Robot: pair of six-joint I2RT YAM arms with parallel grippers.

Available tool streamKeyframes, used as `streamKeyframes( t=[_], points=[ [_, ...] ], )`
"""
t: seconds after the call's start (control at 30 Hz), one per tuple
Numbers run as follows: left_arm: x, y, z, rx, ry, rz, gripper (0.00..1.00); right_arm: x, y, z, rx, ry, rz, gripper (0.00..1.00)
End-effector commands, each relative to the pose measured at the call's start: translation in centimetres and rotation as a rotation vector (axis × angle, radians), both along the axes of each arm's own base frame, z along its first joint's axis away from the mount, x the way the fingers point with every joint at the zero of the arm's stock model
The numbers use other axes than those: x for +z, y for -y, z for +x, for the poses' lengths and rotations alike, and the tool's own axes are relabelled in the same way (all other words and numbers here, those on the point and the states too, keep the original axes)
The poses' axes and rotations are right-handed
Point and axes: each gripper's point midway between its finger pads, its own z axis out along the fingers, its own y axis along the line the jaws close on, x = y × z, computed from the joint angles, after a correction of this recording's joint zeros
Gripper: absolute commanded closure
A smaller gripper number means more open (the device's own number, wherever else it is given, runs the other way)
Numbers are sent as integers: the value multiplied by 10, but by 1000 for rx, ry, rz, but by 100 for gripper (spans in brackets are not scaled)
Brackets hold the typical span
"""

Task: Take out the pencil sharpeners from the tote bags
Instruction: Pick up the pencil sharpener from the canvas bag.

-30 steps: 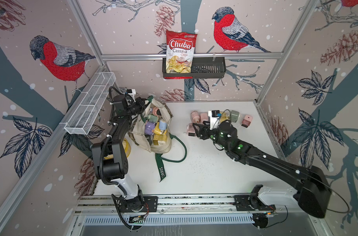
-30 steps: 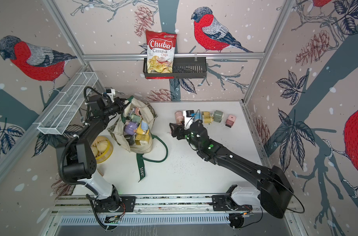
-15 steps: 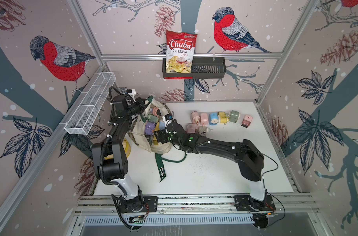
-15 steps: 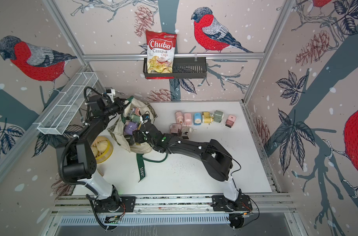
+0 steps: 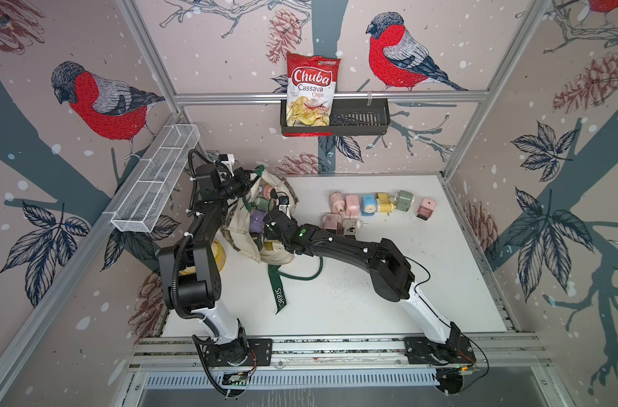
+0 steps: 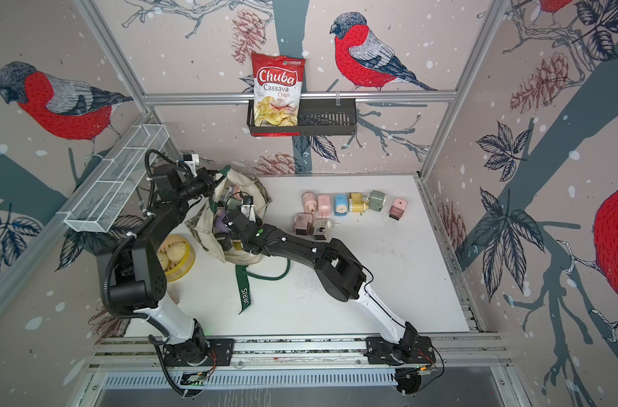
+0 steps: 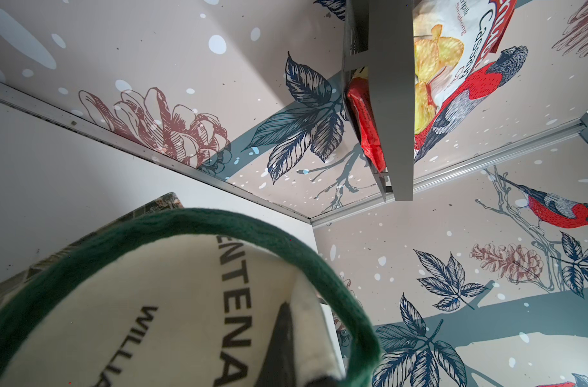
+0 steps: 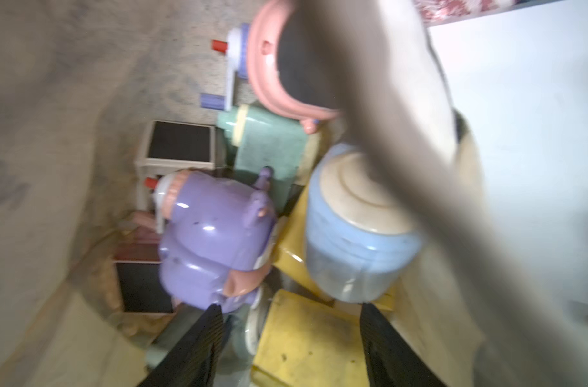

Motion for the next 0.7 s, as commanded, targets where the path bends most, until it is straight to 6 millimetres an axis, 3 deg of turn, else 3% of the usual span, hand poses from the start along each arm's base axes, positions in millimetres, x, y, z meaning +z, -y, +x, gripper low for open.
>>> streamKeyframes(
  t=[0.0, 0.2, 0.3, 0.47, 0.67],
  points=[
    [32, 3, -4, -39, 140, 9, 100, -5, 16, 17, -116, 36, -23, 31],
    [33, 3, -5, -39, 144, 9, 100, -21, 16, 38, -198, 52, 2, 31],
    [33, 4, -5, -41, 142, 5, 100, -19, 16, 48, -232, 98, 31, 30],
    [33, 4, -5, -42, 143, 2, 100, -14, 7, 59, -197, 176, 59, 29],
    [33, 4, -5, -42, 144, 0, 100, -28, -4, 71, -110, 163, 55, 27]
  ],
)
